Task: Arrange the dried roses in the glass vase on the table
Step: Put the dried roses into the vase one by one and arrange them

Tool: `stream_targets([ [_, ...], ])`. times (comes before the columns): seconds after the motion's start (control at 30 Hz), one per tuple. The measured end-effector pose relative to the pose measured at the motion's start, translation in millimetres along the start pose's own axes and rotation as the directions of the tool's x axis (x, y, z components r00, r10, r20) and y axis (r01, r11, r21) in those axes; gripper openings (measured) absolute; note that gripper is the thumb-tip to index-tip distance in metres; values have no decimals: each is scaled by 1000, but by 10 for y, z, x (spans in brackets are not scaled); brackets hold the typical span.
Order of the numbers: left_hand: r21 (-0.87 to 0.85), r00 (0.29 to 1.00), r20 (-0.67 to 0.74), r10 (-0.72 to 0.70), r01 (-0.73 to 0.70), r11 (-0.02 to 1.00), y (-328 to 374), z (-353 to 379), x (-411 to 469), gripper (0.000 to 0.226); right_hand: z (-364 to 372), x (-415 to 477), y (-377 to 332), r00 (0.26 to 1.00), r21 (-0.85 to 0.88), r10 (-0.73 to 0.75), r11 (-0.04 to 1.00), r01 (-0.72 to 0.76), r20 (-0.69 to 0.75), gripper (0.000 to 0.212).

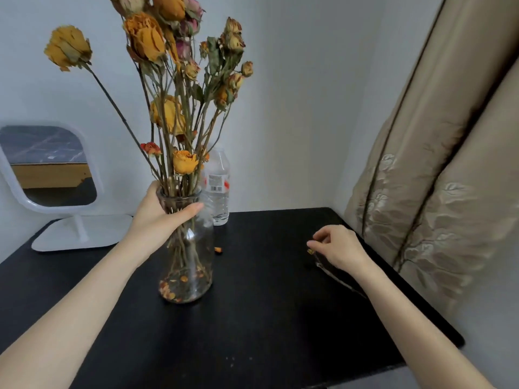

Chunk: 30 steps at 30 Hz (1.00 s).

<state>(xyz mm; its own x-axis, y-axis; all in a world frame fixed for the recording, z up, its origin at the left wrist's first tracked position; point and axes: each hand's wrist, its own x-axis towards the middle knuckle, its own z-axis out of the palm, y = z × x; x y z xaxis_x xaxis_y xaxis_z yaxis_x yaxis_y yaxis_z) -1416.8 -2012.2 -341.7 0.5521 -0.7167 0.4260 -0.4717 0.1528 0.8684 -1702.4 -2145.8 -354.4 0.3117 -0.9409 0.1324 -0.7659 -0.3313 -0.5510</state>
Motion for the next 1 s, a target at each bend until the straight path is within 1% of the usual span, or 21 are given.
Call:
stream_targets([
  [0.07, 17, 1000, -22, 14, -13, 1000, -8, 13, -4, 55, -18, 7, 207, 985, -150, 150, 979, -137, 82, 47],
  [0.1, 17, 1000, -26, 12, -12, 1000, -13, 14, -4, 55, -15, 1, 274, 971, -205, 205, 962, -178, 121, 51],
  [0.23, 15, 999, -32, 5, -4, 1000, -25, 9, -4, 55, 50, -28, 414, 925, -339, 320, 910, -240, 204, 48],
  [0.33, 21, 999, -33, 10, -9, 1000, -24, 1, -15, 55, 114, -26, 457, 922, -372, 343, 891, -261, 176, 37],
  [0.43, 25, 1000, -14, -3, 3, 1000, -35, -3, -16, 57, 120, -22, 449, 928, -349, 337, 898, -267, 156, 22],
  [0.57, 30, 1000, -16, -9, 9, 999, -52, -8, -5, 60, 96, -23, 418, 911, -355, 365, 891, -283, 191, 25],
  [0.67, 43, 1000, -11, -8, 9, 999, -55, -12, -2, 62, 78, -19, 386, 909, -349, 351, 900, -261, 225, 23],
  [0.73, 45, 1000, -13, -6, 7, 999, -56, -11, -1, 64, 35, -16, 320, 927, -283, 286, 935, -215, 243, 16],
  [0.77, 42, 1000, -15, -7, 7, 999, -56, -10, -3, 64, 0, -11, 275, 942, -224, 223, 960, -168, 250, 10],
  [0.8, 39, 1000, -15, -9, 10, 999, -55, -9, -6, 64, -43, -9, 217, 955, -140, 143, 984, -110, 258, 6],
  [0.87, 30, 1000, -15, -15, 15, 999, -50, -12, -9, 63, -138, -24, 55, 961, 126, -16, 992, -19, 275, 6],
  [0.9, 24, 1000, -13, -17, 17, 1000, -48, -13, -11, 63, -182, -43, -46, 958, 285, -91, 958, 10, 273, 5],
  [0.93, 19, 1000, -10, -19, 19, 1000, -46, -16, -15, 63, -229, -59, -155, 952, 431, -166, 901, 41, 256, 4],
  [1.0, 11, 1000, 0, -25, 25, 1000, -35, -21, -23, 62, -315, -95, -399, 933, 658, -301, 747, 101, 198, 4],
])
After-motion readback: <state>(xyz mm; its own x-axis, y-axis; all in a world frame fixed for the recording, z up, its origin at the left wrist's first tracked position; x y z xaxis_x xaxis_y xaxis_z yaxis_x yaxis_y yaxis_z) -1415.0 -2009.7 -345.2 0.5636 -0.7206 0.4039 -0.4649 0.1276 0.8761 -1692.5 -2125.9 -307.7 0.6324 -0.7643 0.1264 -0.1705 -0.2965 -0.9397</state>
